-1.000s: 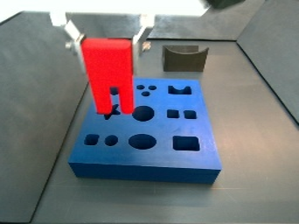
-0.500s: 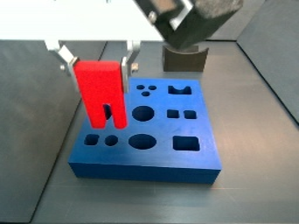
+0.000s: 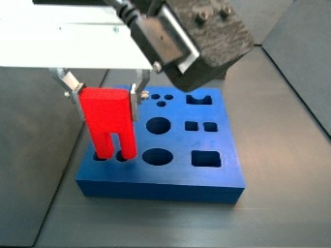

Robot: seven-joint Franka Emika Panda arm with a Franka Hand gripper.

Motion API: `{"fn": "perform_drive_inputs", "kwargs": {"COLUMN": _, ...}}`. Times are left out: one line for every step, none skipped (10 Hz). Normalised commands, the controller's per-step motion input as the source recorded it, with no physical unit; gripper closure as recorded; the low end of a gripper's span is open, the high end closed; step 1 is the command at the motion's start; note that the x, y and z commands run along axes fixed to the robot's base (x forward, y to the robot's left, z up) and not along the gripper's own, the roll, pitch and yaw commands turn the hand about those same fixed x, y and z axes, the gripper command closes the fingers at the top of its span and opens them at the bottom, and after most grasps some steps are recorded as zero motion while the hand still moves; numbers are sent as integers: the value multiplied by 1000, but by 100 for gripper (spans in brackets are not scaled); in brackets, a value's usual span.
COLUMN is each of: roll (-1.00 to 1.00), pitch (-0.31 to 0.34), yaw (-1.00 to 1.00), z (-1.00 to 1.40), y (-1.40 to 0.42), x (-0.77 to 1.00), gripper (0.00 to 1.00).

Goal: Pick up the square-circle object. Move up. Rotate the square-circle object. Place the square-circle object on the fixture. Regrasp the square-circle object. Move to above the board. Insert the square-circle object.
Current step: Insert the square-circle object.

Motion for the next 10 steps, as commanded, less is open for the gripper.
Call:
{"fn": "perform_drive_inputs", "kwargs": {"roll": 0, "pitch": 0, "yaw": 0, "z": -114, "y": 29, "x": -9, "gripper": 100}}
{"fn": "perform_drive_inputs", "kwargs": {"roll": 0, "pitch": 0, "yaw": 0, "z": -34, "y": 31, "x": -34, "gripper": 100}}
{"fn": "perform_drive_inputs", "kwargs": {"roll": 0, "pitch": 0, "yaw": 0, "z": 0, "y": 146, "x": -131, "gripper": 100}}
{"fn": "perform_drive_inputs", "kwargs": {"roll": 0, "pitch": 0, "yaw": 0, "z": 0, "y": 103, "x": -29, "gripper": 100}}
{"fn": "perform_drive_inputs", "kwargs": {"roll": 0, "pitch": 0, "yaw": 0, "z": 0, "y": 80, "x": -17, "gripper": 100}}
{"fn": "perform_drive_inputs", "kwargs": {"roll": 0, "pitch": 0, "yaw": 0, "z": 0, "y": 43, "x": -26, "gripper": 100}}
{"fn": "perform_drive_inputs", "kwargs": {"roll": 14, "pitch": 0, "yaw": 0, "z": 0, "y": 0, "x": 0, "gripper": 100}}
{"fn": "perform_drive_inputs", "kwargs": {"roll": 63, "pitch": 1, "yaw": -20, "z": 0, "y": 0, "x": 0, "gripper": 100}}
{"fn": "perform_drive_inputs", "kwargs": {"roll": 104, "pitch": 7, "yaw": -46, "z": 0, "y": -31, "x": 34, "gripper": 100}}
{"fn": "perform_drive_inputs", "kwargs": {"roll": 64, "pitch": 9, "yaw": -46, "z": 0, "y": 0, "x": 66, "gripper": 100}}
